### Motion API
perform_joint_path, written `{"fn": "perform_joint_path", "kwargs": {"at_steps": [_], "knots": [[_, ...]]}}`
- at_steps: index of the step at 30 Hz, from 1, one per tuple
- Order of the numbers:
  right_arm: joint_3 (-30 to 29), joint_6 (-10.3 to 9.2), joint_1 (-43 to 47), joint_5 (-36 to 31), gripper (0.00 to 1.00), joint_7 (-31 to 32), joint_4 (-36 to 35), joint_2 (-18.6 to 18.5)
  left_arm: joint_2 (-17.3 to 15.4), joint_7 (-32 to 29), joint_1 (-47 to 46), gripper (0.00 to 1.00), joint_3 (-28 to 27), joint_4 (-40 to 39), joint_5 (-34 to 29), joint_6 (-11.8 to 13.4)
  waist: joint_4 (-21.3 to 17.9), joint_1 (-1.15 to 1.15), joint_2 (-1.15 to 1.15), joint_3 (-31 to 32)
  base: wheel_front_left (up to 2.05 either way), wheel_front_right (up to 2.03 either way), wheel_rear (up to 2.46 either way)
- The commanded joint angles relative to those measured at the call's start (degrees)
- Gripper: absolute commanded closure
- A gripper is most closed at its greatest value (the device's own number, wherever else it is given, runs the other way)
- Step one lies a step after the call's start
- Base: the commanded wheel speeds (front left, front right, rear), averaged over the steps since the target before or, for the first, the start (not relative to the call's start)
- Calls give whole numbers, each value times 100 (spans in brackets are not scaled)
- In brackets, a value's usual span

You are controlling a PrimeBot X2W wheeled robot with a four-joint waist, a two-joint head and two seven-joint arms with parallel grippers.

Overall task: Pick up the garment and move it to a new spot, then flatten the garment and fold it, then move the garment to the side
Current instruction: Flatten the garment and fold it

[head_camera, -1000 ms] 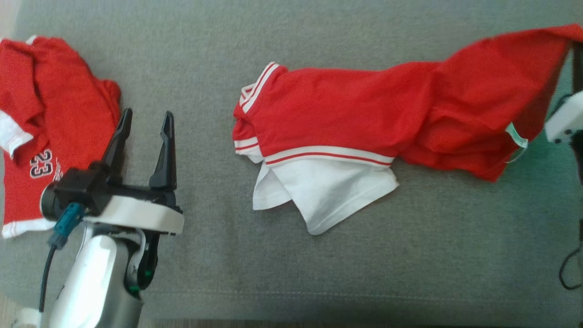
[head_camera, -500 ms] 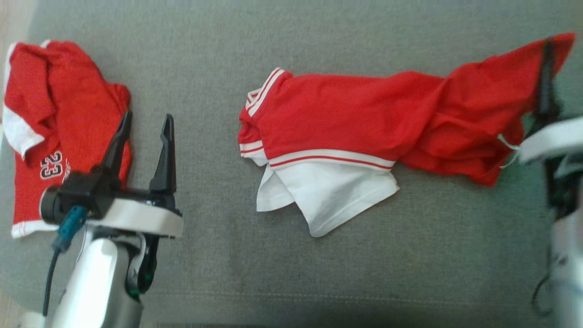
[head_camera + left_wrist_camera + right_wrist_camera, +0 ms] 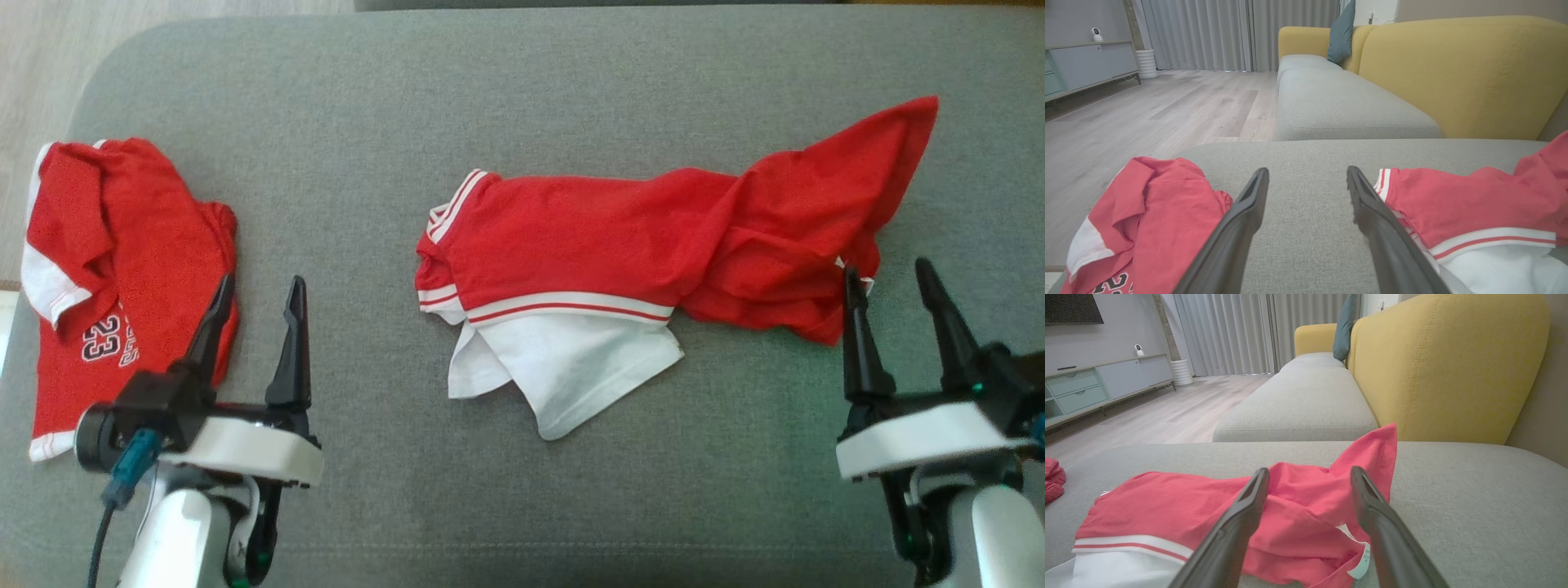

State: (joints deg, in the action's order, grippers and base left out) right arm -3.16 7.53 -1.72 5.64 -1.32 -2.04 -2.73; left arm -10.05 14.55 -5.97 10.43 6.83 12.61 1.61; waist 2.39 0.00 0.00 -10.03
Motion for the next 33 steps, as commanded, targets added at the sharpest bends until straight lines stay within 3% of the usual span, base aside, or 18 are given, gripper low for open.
{"fn": "perform_joint_path", "kwargs": {"at_steps": [1, 21, 29, 33], "knots": [[151, -4, -83, 26, 0, 4, -249, -25, -79, 45, -104, 0, -237, -210, -49, 53, -13, 0, 0, 18, 0, 0, 0], [215, -4, 87, 278, 0, 82, -428, -15, -113, 45, -45, 0, -191, -251, 9, 137, -18, 0, 0, 14, 0, 0, 0], [245, -4, 58, 287, 0, 120, -418, -15, 201, -1077, -4, 0, 906, -352, 175, -517, -20, 0, 0, -82, 0, 0, 0], [274, -4, 8, 295, 0, 133, -418, -15, 335, -1585, 8, 0, 1354, -288, 349, -691, -60, 0, 0, -158, 0, 0, 0]]}}
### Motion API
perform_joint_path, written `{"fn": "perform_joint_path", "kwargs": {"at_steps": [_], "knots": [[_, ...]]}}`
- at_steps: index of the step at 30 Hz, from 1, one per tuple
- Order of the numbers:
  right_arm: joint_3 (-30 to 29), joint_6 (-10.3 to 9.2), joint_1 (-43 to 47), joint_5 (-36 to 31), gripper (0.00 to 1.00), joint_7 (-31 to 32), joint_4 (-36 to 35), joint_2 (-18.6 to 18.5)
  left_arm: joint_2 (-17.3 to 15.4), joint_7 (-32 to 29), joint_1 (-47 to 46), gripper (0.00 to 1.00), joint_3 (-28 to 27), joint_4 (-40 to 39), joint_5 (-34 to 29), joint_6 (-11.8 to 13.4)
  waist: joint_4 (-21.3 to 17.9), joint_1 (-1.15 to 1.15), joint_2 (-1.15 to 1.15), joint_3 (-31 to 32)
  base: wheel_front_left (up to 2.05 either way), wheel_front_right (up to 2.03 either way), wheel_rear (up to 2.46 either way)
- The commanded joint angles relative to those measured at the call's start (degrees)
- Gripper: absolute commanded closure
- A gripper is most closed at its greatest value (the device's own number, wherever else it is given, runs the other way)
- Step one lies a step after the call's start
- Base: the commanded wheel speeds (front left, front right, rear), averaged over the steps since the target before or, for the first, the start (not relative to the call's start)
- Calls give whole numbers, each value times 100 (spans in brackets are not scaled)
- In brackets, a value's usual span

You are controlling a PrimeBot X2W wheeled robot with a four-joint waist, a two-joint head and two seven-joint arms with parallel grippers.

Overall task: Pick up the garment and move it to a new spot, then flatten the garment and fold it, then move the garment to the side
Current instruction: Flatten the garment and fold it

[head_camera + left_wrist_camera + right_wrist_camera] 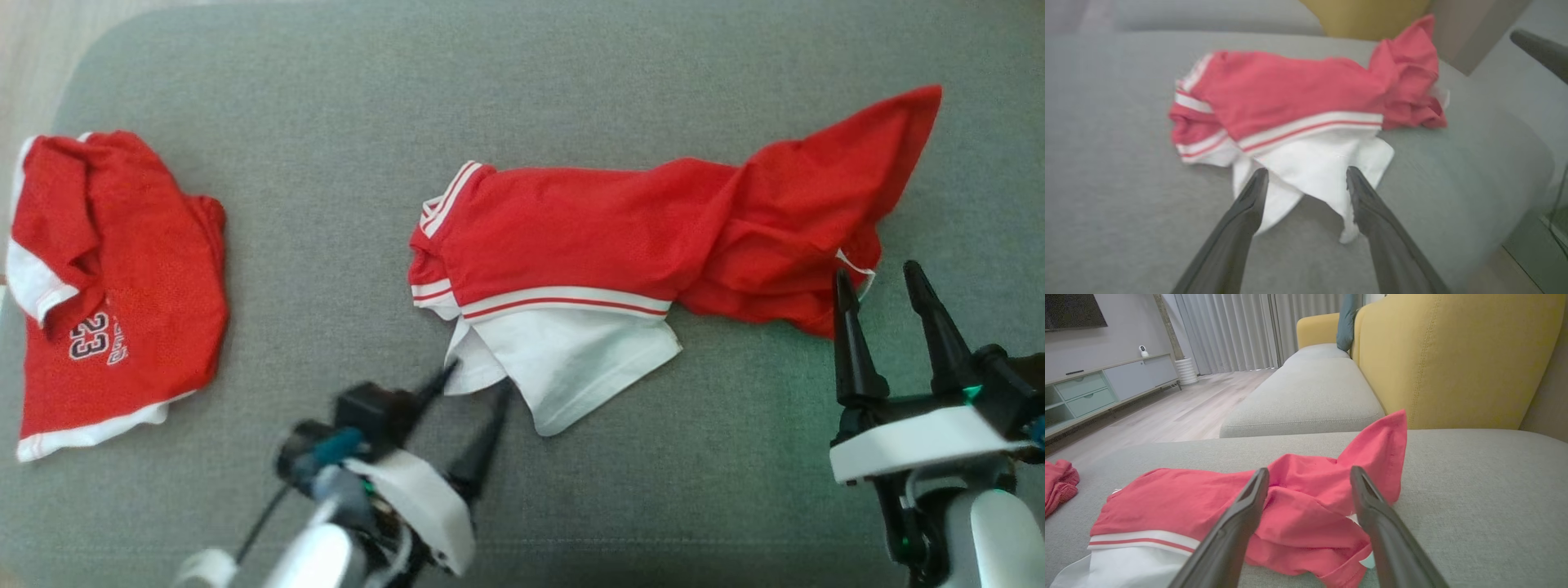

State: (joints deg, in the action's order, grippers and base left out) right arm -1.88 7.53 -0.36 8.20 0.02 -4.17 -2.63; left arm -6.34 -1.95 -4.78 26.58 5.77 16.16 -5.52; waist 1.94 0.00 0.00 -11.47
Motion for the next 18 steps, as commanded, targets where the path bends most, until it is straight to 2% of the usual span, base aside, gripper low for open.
{"fn": "perform_joint_path", "kwargs": {"at_steps": [1, 7, 14, 16, 18], "knots": [[156, -4, -142, 47, 0, 4, -203, -25, -11, -71, -120, 0, -126, -144, 47, -20, -32, 0, 0, -36, 0, 0, 0], [175, -4, -225, 77, 0, -3, -208, -25, 37, -456, -316, 0, 462, 226, 208, -141, -169, 0, 0, -231, 0, 0, 0], [127, -4, -267, 130, 0, -7, -176, -25, 130, -266, -678, 0, 501, 910, 355, -157, -286, 0, 0, -376, 0, 0, 0], [103, -4, -268, 138, 0, 8, -161, -25, 156, -245, -742, 100, 557, 1041, 437, -165, -310, 0, 0, -392, 0, 0, 0], [22, -4, -275, 180, 0, 81, -112, -25, 161, -221, -796, 100, 629, 1154, 487, -173, -331, 0, 0, -404, 0, 0, 0]]}}
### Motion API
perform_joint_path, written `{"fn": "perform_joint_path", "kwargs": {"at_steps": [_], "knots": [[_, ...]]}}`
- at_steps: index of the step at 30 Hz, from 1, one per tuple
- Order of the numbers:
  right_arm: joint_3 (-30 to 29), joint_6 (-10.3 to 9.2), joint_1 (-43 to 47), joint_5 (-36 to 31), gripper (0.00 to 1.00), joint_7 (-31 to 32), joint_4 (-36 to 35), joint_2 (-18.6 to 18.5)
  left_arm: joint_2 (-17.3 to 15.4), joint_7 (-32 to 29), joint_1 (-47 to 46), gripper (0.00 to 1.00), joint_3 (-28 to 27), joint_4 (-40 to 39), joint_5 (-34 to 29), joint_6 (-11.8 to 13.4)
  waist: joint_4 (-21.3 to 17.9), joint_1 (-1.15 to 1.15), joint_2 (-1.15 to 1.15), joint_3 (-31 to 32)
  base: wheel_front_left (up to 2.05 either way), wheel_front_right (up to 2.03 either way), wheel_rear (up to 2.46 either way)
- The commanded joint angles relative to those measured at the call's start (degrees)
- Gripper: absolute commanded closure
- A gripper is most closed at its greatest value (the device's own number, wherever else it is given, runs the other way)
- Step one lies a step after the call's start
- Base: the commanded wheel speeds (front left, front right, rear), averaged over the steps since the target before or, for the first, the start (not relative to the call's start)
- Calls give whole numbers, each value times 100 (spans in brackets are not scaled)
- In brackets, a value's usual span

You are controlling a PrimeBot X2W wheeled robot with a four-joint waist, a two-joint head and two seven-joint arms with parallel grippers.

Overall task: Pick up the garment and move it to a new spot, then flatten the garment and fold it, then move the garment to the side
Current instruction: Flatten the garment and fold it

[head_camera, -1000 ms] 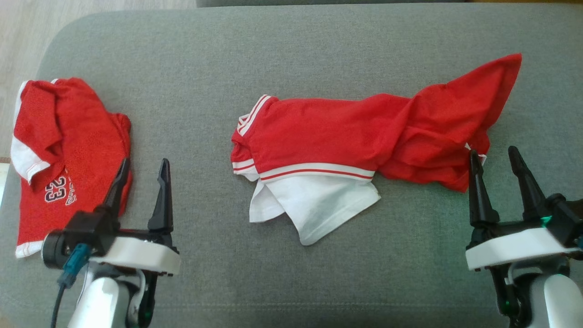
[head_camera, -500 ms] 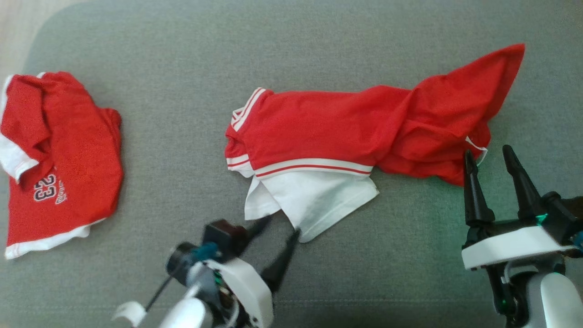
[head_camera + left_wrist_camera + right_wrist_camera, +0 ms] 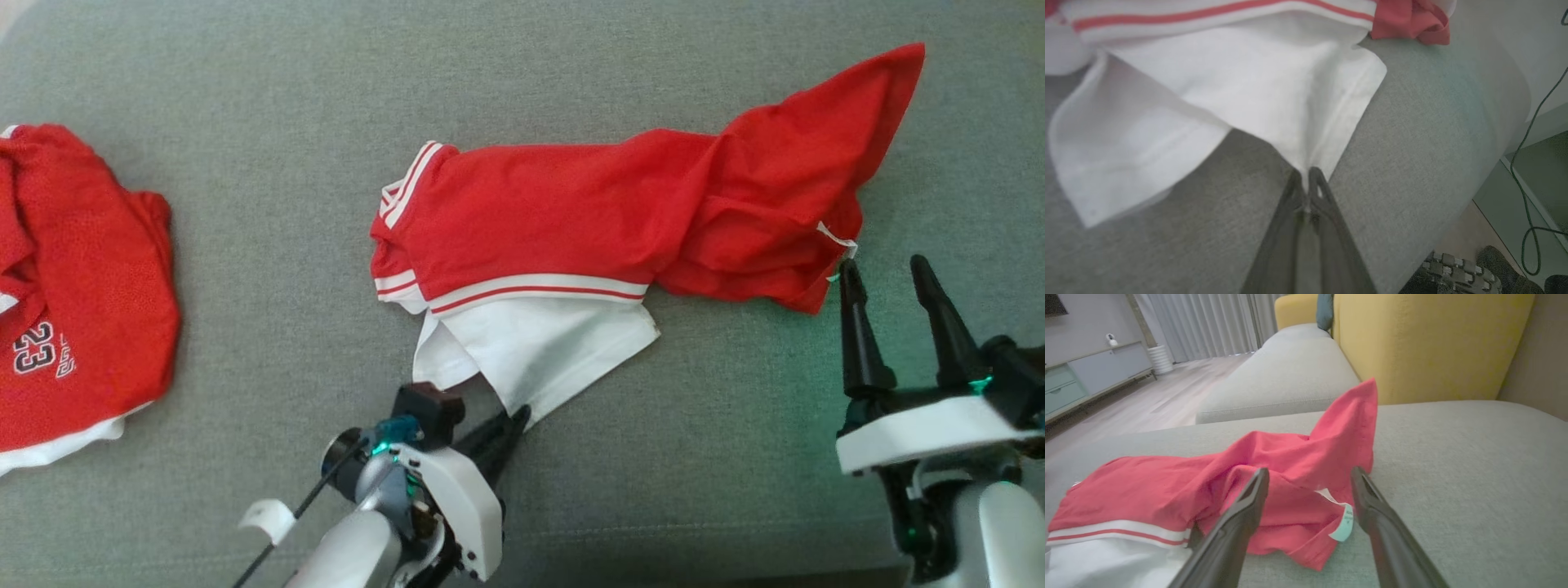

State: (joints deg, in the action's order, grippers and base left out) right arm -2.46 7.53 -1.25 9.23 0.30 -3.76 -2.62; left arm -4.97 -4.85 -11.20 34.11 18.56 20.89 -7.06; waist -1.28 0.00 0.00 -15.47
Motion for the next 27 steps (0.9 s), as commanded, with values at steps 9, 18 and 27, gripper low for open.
{"fn": "perform_joint_path", "kwargs": {"at_steps": [9, 18, 27], "knots": [[-650, -4, -687, -175, 0, 809, 581, -63, 12, 315, -316, 100, -29, 60, 60, -12, 60, 0, 0, -111, 0, 0, 0], [-542, -4, -1608, -51, 0, 1705, 1631, -329, -58, 412, -498, 100, 40, 37, 19, -15, 232, 0, 0, -375, 0, 0, 0], [-419, -4, -1736, 191, 66, 2338, 1996, -340, -61, 544, -551, 100, 72, 78, 48, -8, 329, 0, 0, -418, 0, 0, 0]]}}
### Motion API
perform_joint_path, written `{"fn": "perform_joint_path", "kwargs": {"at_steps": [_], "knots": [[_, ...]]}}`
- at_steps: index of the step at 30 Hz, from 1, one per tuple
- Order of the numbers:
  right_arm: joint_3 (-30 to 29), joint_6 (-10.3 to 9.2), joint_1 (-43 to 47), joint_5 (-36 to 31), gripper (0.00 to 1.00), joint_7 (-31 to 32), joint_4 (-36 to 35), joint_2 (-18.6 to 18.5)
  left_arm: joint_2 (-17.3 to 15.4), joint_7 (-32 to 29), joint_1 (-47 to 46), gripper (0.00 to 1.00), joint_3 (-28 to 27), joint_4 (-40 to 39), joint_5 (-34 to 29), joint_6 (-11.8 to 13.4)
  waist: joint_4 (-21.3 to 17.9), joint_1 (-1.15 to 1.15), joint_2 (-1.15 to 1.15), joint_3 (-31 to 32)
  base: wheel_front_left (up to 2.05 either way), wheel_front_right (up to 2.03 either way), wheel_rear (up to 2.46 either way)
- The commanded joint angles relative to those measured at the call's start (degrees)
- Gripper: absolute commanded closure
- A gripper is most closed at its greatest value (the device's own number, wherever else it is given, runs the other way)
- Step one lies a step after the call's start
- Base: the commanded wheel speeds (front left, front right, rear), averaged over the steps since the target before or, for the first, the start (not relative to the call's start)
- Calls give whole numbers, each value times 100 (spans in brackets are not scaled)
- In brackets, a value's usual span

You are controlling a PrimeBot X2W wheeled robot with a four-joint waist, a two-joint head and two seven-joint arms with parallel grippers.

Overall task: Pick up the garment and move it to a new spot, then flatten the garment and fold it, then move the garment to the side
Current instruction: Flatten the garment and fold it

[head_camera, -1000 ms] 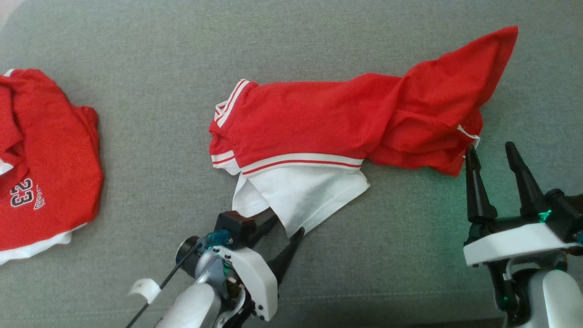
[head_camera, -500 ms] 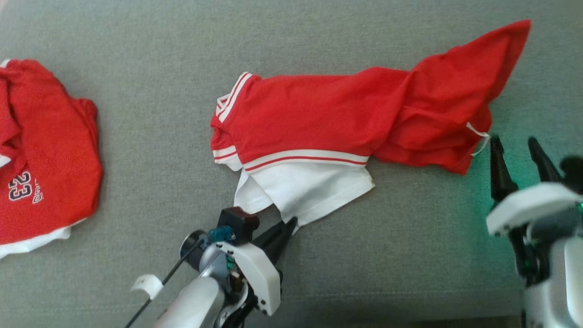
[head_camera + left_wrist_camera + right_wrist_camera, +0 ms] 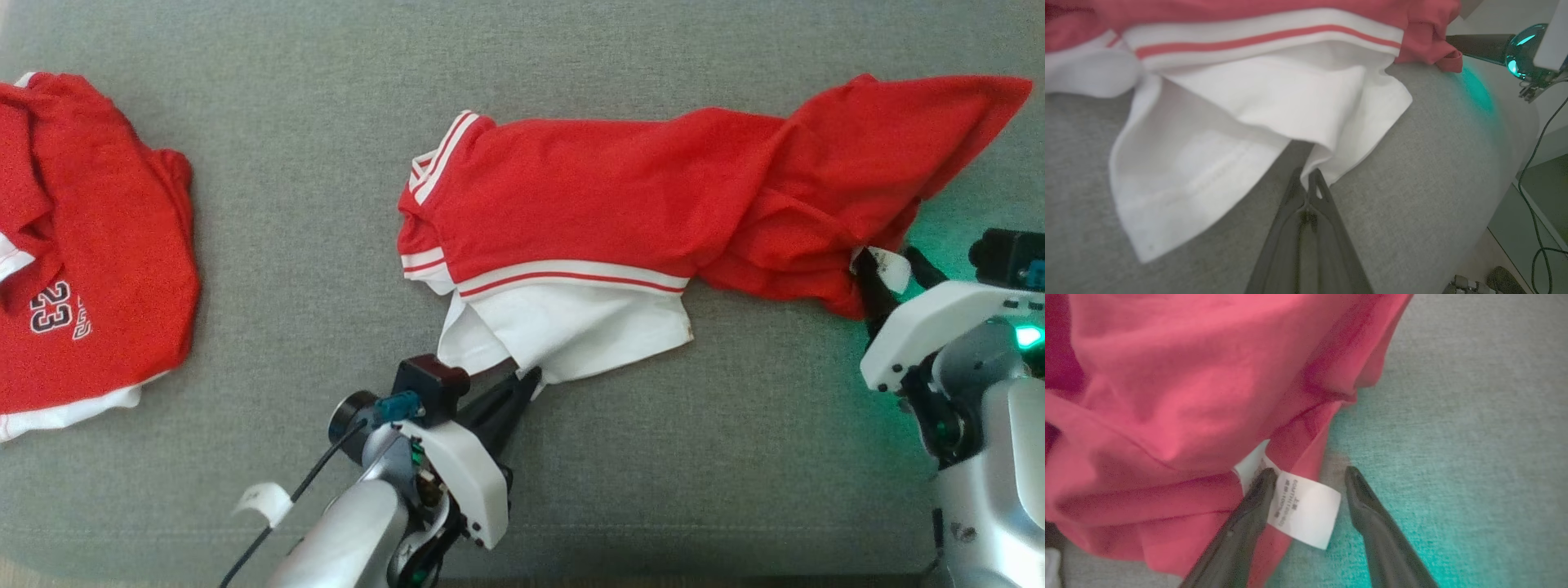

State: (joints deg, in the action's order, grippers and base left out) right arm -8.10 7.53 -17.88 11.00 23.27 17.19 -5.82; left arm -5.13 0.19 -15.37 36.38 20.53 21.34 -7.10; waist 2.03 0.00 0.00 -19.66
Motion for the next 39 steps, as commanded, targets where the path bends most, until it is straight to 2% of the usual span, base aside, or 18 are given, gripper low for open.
{"fn": "perform_joint_path", "kwargs": {"at_steps": [1, 6, 11, 19, 25, 32, 35, 39], "knots": [[141, -4, -65, 47, 100, 61, -95, -20, -52, 68, -140, 100, -161, -118, -1, 8, 4, 0, 0, 3, 0, 0, 0], [27, -4, 77, 168, 100, -262, -358, -45, -136, 360, -149, 100, -266, -226, -52, 134, 24, 0, 0, 87, 0, 0, 0], [-119, -4, 386, 240, 100, -764, -907, -41, -387, 722, -87, 100, -546, -713, -138, 411, 5, 0, 0, 282, 0, 0, 0], [-164, -4, 774, 357, 100, -1158, -1974, -97, -920, 1053, 79, 100, -1371, -2305, -162, 1023, -26, 0, 0, 763, 0, 0, 0], [-191, -4, 802, 461, 100, -1080, -2748, -172, -1276, 1108, -223, 100, -1919, -3415, -303, 1281, 2, 0, 0, 1182, 0, 0, 0], [-323, -4, 506, 658, 100, -727, -3593, -377, -1630, 710, -1215, 100, -2282, -3941, -445, 1288, 19, 0, 0, 1610, 0, 0, 0], [-431, -4, 266, 879, 100, -403, -3911, -451, -1731, 432, -1875, 100, -2308, -3904, -451, 1178, 10, 0, 0, 1772, 0, 0, 0], [-518, -4, 76, 1034, 100, -169, -3990, -535, -1715, 241, -2396, 100, -2260, -3664, -396, 1079, 5, 0, 0, 1842, 0, 0, 0]]}}
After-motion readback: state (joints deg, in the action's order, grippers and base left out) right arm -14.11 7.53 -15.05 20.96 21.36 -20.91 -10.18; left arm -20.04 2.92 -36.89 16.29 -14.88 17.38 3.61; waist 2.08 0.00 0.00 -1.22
